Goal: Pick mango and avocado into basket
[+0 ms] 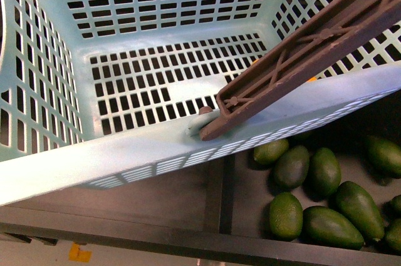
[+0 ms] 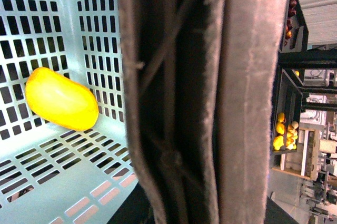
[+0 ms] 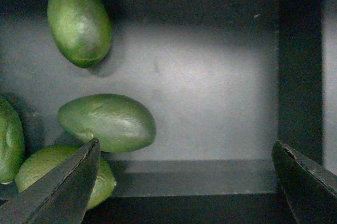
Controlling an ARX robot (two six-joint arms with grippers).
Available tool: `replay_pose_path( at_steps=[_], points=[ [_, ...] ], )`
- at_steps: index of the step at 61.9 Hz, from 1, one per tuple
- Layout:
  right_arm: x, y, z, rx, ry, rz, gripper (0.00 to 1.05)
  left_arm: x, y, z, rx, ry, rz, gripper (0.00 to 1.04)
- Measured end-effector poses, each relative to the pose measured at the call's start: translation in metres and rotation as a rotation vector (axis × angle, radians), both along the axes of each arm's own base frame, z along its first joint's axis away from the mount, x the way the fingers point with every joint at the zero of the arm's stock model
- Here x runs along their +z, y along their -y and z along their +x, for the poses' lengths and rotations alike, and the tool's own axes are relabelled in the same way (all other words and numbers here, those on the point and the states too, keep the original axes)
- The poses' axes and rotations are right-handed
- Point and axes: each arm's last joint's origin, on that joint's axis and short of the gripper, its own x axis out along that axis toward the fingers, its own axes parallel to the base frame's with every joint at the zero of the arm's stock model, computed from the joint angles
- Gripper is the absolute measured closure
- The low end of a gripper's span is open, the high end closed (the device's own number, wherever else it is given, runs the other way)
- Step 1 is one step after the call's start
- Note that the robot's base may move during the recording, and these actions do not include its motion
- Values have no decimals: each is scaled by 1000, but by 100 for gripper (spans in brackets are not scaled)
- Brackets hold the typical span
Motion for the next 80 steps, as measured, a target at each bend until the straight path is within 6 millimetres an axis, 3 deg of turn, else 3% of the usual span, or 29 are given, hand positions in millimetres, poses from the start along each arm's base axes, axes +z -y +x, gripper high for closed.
replay_pose_path(
  at_steps=[14,29,80],
  points=[
    [-26,-13,45,35,1,64,9,0,0,0,5,2,3,90],
    [-44,-20,77,47,-12,102,9,0,0,0,0,0,0,90],
    [-74,-32,126,60,-4,157,9,0,0,0,3,1,1,90]
  ],
)
